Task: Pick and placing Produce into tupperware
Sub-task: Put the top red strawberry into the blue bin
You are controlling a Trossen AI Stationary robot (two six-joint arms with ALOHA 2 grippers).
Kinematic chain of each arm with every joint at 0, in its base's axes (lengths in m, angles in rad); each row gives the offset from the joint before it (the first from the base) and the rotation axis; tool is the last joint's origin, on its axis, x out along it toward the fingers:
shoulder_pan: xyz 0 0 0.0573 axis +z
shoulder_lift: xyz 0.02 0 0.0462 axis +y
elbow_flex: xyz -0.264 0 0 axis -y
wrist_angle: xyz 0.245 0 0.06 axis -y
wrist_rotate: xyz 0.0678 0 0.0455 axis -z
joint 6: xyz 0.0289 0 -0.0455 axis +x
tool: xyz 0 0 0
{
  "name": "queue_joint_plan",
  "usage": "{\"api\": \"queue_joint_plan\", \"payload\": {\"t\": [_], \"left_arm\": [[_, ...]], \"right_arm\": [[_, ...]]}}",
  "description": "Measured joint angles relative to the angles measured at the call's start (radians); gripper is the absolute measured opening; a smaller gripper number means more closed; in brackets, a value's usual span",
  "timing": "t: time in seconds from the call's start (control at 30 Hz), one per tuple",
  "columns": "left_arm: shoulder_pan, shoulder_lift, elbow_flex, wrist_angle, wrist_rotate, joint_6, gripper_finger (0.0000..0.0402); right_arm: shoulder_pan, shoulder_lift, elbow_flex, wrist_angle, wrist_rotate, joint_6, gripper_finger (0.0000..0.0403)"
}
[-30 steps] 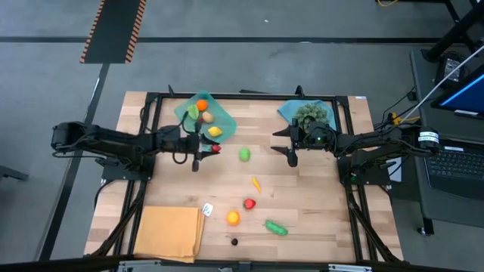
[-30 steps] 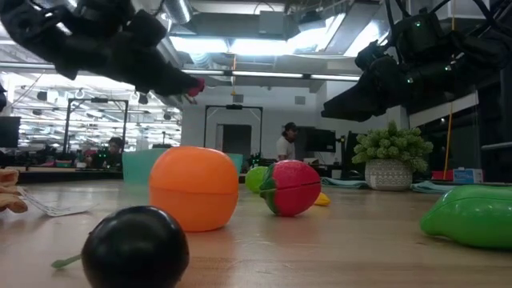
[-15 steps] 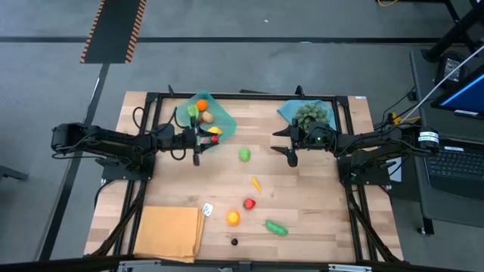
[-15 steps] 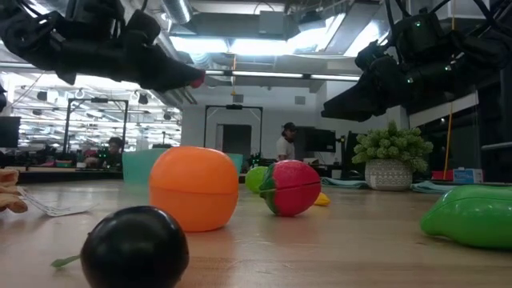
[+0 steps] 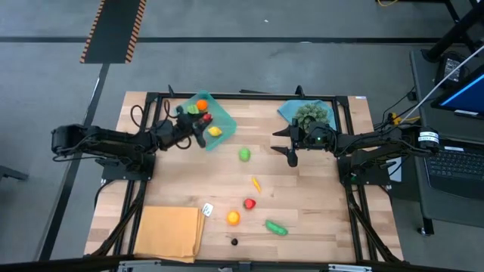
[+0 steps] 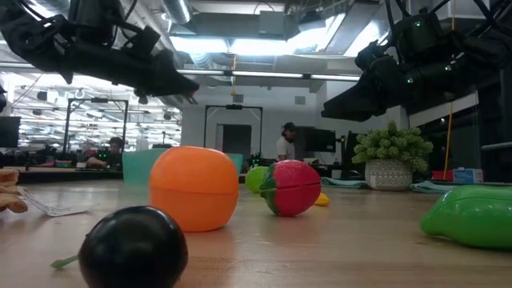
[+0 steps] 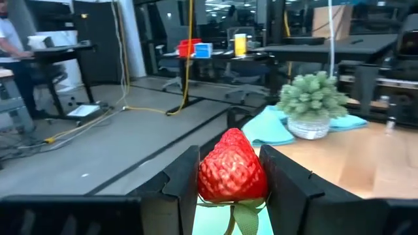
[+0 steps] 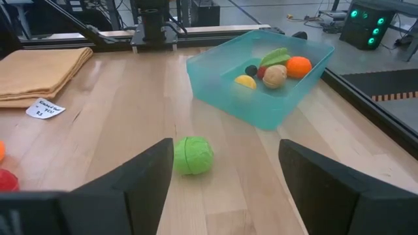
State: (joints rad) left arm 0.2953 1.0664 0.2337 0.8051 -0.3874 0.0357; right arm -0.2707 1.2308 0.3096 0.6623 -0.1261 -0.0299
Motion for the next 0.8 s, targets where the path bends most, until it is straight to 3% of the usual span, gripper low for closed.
{"api": "queue_joint_plan", "payload": {"t": [0.53, 0.8], "left_arm": [[0.120, 0.000, 0.004, -0.012, -0.014, -0.034, 0.0130], [0.210, 0.091, 0.072, -0.018, 0.025, -0.034, 0.0129]], "right_arm": [[0.000, 0.000, 0.000, -0.001, 0.000, 0.002, 0.0280], [0.000, 0.000, 0.000, 0.037, 0.002, -0.012, 0.0280]]}}
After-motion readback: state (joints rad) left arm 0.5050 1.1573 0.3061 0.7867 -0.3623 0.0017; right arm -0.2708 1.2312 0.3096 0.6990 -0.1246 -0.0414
